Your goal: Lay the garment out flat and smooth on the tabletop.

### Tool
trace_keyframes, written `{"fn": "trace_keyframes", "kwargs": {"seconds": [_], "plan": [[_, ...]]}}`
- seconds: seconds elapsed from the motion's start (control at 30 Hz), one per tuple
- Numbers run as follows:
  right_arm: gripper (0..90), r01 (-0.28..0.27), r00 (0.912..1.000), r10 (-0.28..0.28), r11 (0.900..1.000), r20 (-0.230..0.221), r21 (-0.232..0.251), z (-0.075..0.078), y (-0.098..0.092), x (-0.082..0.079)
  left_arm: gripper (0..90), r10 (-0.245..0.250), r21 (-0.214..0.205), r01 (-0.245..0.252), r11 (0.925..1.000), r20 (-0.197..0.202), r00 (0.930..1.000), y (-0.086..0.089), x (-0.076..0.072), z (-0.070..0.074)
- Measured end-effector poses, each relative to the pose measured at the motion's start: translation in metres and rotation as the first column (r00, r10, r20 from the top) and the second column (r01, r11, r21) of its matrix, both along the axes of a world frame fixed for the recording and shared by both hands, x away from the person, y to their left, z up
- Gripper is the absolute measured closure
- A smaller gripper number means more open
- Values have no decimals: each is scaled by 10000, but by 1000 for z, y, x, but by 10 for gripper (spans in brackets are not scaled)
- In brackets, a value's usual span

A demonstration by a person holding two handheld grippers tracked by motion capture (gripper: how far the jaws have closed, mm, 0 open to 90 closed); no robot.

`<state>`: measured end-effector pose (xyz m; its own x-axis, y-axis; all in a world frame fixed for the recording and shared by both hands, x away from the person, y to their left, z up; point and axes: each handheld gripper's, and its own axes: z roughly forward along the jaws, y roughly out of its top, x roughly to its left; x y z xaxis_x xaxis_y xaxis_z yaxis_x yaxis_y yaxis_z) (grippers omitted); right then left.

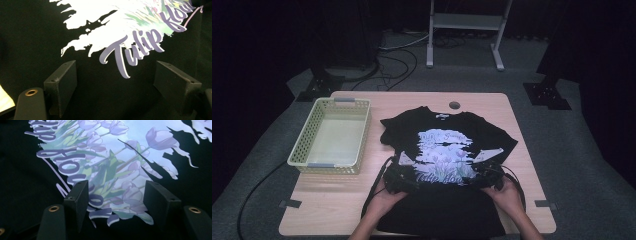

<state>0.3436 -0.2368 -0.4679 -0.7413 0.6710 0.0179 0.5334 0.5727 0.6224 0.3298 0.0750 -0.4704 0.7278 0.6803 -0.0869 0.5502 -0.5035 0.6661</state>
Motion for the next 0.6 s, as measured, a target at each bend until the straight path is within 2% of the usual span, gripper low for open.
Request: {"fn": "trace_keyframes", "kwargs": {"seconds": [0.07, 0.17, 0.3, 0.37, 0.47, 0.57, 0.6], "plan": [[368, -171, 9994, 169, 9998, 305, 56, -2, -4, -4, 189, -66, -22, 66, 10000, -16, 10000, -2, -2, 0], [372, -315, 9987, 305, 9992, 407, 228, -4, -13, -7, 189, -154, -122, 153, 9998, -31, 9999, -3, -4, 1], [375, -533, 9980, 527, 9984, 350, 180, -4, -28, -11, 189, 27, -118, -19, 9999, 698, 9976, 4, -2, 11], [375, -698, 9971, 694, 9975, 298, 117, -3, -37, -11, 189, 271, -137, -257, 9996, 1111, 9934, 12, 6, 19], [375, -846, 9962, 846, 9964, 184, -1, -2, -46, -10, 189, 835, -463, -772, 9959, 1545, 9845, 25, 22, 31], [368, -768, 9969, 768, 9970, 170, 31, -2, -47, -11, 189, 1231, -708, -1132, 9911, 1574, 9798, 32, 42, 36], [366, -749, 9971, 748, 9972, 170, 11, -2, -46, -11, 189, 1288, -629, -1204, 9907, 1526, 9799, 33, 51, 36]]}}
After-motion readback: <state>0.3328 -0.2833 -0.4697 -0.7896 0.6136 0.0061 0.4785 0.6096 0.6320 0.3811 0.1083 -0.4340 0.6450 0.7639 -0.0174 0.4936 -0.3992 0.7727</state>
